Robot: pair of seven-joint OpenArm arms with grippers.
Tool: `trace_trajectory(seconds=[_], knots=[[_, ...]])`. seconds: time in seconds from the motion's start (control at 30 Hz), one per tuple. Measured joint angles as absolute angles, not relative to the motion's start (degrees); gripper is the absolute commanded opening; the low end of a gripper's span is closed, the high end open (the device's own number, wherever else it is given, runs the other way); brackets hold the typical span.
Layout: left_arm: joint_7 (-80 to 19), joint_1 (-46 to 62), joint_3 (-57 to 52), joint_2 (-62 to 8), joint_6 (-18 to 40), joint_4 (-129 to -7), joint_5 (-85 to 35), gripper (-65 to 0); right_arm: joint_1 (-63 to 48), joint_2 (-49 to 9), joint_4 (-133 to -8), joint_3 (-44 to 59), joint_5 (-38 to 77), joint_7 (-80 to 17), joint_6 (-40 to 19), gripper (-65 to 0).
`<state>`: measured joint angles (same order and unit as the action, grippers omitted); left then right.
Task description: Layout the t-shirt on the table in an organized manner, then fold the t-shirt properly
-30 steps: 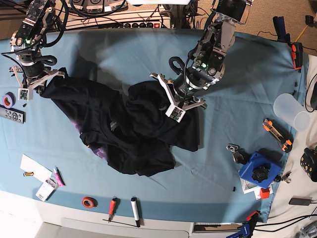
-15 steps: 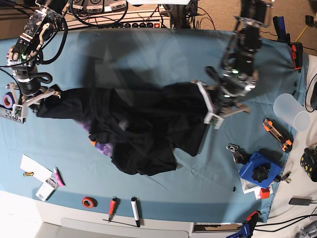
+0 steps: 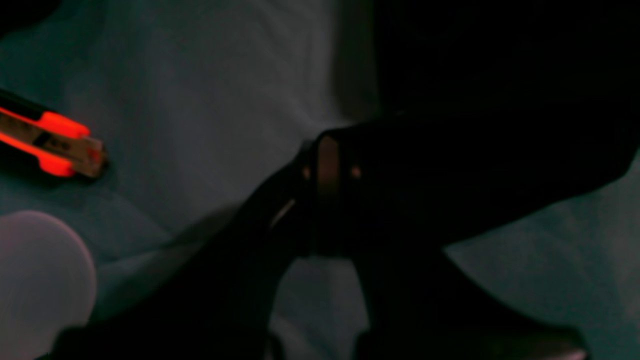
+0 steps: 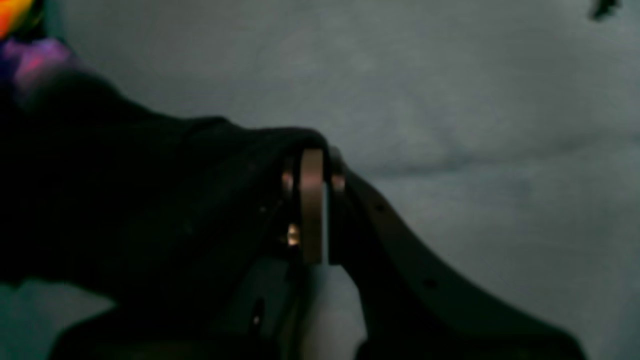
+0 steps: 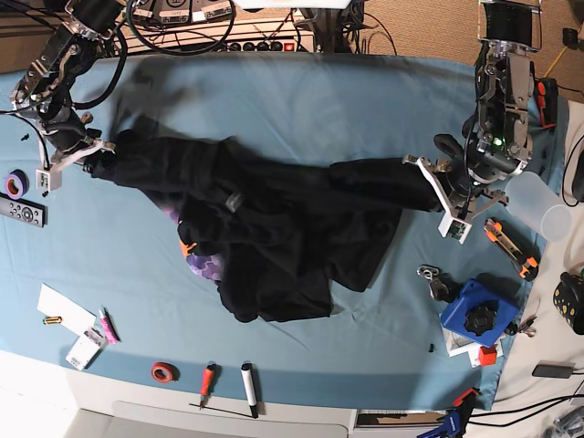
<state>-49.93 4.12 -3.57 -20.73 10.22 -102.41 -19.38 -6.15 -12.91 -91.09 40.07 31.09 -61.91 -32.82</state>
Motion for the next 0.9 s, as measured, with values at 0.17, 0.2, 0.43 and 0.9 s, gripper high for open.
trace_trajectory(seconds=[0.17, 0.2, 0.43, 0.9], knots=[[-50.0, 4.1, -3.8, -19.9, 9.6, -102.4, -19.0, -65.0, -6.2, -13.1, -91.1, 40.2, 33.9, -67.5, -39.0, -42.3], [-50.0, 4.1, -3.8, -19.9, 9.6, -102.4, -18.9, -65.0, -6.2, -13.2, -91.1, 40.2, 34.0, -67.8, -39.0, -41.2], [-50.0, 5.1, -3.9, -19.9, 9.4, -102.4, -18.9, -65.0, -6.0, -18.1, -97.0, 45.6, 45.4, -71.8, -37.3, -41.2], [-49.5, 5.1, -3.9, -20.0, 9.4, -102.4, -18.5, -65.0, -4.3, -17.9, -110.3, 22.5, 46.3, -71.0, -39.9, -41.3]])
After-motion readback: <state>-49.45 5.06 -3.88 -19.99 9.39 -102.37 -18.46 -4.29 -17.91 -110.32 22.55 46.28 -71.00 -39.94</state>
